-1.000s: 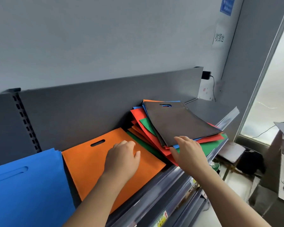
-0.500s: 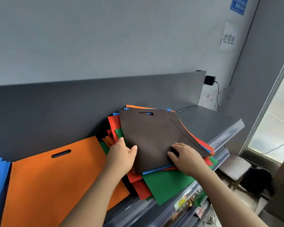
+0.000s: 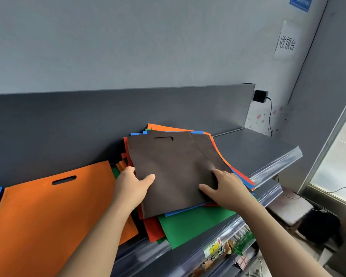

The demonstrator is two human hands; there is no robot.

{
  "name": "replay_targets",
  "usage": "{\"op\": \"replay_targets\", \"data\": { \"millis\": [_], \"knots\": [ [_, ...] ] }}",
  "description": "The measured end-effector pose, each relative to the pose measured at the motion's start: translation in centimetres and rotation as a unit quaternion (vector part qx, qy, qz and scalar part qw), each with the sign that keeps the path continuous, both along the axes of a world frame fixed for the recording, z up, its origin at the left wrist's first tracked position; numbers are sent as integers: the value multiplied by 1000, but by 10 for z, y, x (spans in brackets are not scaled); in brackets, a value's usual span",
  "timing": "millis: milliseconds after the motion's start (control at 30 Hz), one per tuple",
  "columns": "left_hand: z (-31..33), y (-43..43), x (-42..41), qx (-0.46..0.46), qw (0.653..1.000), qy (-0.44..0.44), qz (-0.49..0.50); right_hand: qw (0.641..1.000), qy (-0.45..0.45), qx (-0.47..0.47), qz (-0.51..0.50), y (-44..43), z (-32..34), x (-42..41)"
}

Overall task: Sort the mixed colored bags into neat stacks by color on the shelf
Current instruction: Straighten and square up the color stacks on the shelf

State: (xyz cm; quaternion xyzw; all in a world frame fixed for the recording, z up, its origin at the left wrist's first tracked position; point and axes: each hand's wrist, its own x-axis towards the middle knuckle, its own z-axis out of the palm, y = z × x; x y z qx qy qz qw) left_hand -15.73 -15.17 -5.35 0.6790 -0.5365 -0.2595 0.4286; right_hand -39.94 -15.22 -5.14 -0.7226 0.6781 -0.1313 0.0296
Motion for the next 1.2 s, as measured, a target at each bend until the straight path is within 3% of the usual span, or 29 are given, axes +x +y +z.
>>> {"op": "replay_targets", "data": {
  "millis": [200,267,400,600,800,1000,1100,1200],
  "knots": [
    [-1,3,5,-14,998,49,26,995,-67,-3,79,6,-2,10],
    [-2,5,6,-19,998,56,27,996,-76,-4,55,4,-1,7],
    [-4,8,10,-27,999,29,27,1000,7,-7,3,1,-1,2],
    [-1,12,9,-8,999,24,20,997,-58,-4,43,10,1,8],
    [4,24,13,-57,998,27,7,998,-16,15,-55,3,-4,9],
    [9,39,26,-114,991,75,-6,991,-121,-3,-53,1,3,27],
    [13,48,38,-124,989,76,-3,976,-215,-14,-23,6,8,41],
    [16,62,55,-124,990,70,-2,969,-244,-42,14,14,14,59]
  ]
}}
